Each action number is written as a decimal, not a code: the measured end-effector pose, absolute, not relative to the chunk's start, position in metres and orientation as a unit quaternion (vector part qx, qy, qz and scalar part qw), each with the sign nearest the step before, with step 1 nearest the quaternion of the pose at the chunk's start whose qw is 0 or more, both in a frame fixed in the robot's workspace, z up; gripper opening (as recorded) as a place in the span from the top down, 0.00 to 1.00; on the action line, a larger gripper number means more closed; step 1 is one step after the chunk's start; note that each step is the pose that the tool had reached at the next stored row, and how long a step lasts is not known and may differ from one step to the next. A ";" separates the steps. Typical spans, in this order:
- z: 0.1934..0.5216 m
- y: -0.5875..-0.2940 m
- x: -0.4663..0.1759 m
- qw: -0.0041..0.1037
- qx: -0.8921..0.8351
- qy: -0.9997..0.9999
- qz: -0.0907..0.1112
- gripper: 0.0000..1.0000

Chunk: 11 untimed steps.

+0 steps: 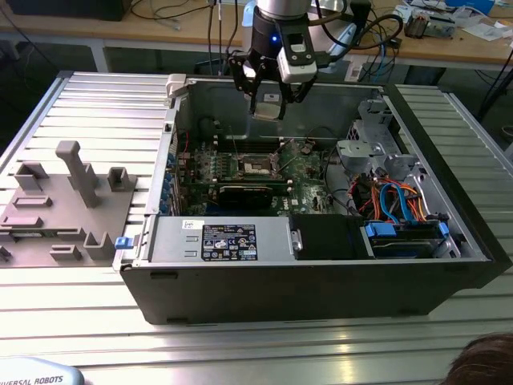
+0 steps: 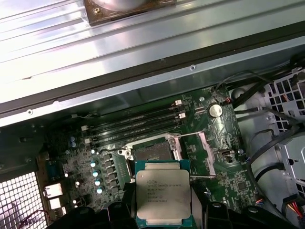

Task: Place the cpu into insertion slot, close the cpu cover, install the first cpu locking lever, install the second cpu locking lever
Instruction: 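Place the cpu into insertion slot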

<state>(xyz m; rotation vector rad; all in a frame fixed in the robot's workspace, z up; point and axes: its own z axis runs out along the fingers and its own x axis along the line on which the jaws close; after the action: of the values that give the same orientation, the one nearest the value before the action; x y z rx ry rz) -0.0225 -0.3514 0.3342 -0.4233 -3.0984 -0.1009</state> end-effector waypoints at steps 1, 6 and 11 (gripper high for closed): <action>0.334 -0.351 -0.023 0.006 -0.136 -0.990 -0.032 0.45; 0.334 -0.351 -0.023 0.006 -0.143 -0.989 -0.032 0.45; 0.334 -0.351 -0.023 0.006 -0.149 -0.988 -0.032 0.45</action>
<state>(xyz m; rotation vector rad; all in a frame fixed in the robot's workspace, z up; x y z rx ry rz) -0.0225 -0.3514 0.3339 -0.4661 -3.0933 -0.0996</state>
